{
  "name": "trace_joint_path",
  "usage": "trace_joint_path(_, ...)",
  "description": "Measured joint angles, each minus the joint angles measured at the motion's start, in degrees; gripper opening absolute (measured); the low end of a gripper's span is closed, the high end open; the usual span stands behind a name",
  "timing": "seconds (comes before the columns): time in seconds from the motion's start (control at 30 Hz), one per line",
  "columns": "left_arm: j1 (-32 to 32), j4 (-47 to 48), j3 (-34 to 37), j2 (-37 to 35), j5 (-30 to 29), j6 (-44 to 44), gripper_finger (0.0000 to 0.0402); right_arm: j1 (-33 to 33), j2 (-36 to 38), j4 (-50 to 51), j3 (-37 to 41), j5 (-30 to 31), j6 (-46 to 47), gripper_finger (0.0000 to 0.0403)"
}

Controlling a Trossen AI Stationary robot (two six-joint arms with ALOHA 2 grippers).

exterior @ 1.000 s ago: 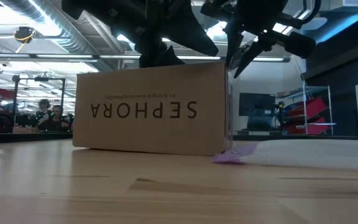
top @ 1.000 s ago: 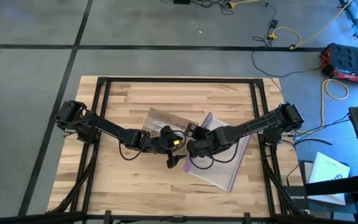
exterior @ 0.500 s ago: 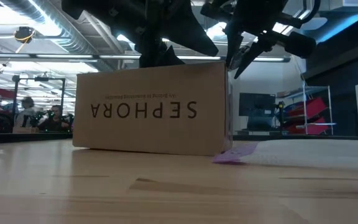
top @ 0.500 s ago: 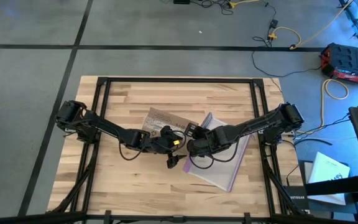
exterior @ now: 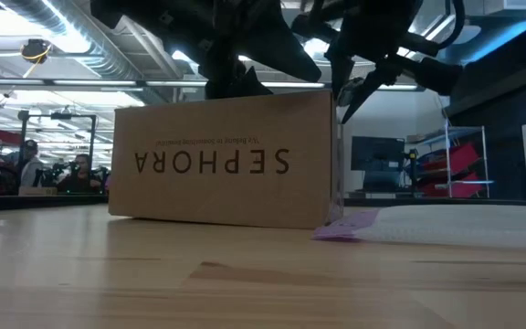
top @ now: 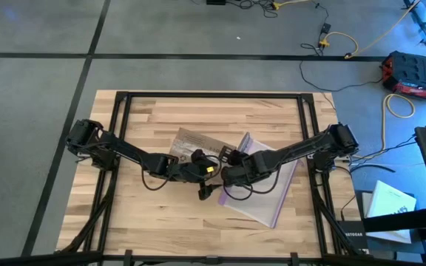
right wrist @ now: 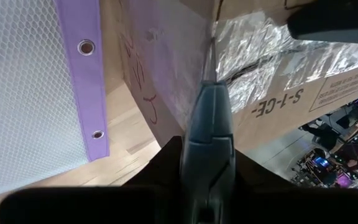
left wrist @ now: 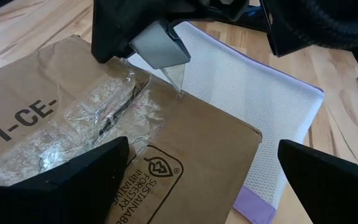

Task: Unpack boxes
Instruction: Open the cardboard box using the cutter

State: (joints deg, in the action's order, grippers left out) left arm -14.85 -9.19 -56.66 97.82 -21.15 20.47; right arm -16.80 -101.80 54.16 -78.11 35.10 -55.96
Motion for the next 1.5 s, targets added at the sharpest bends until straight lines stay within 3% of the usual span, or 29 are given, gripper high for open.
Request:
trace_joint_path(0.67,0.00,0.22,-0.02,0.00,-0.09,0.04,0.0400,-0.09,-0.21,4.68,0.28,3.32,-0.42,0.0051)
trace_joint_path(0.97,0.00,0.38,0.00,-0.02,-0.17,-0.07,0.0400,-0.09,-0.10,8.86,-1.80,3.78,4.98,0.0051)
trace_joint_path(1.07,0.00,0.54,0.00,-0.02,-0.15,-0.09,0.0400,-0.04,-0.06,13.24,-4.77,2.64,12.96,0.0051)
trace_joint_path(1.17,0.00,0.72,0.00,-0.05,-0.17,-0.39,0.0400,0.45,0.58,16.82,-8.11,-1.68,27.89,0.0051)
trace_joint_path(1.3,0.00,0.74,-0.01,-0.07,-0.15,-0.61,0.0400,2.71,2.29,17.51,-8.38,-16.43,54.10,0.0051)
trace_joint_path(1.43,0.00,0.72,0.00,-0.07,-0.15,-1.16,0.0400,4.66,3.66,14.18,-4.73,-30.97,74.09,0.0051)
trace_joint_path(1.5,0.00,0.74,0.00,-0.07,-0.15,-1.47,0.0400,3.86,4.78,10.97,-1.80,-35.04,82.34,0.0051)
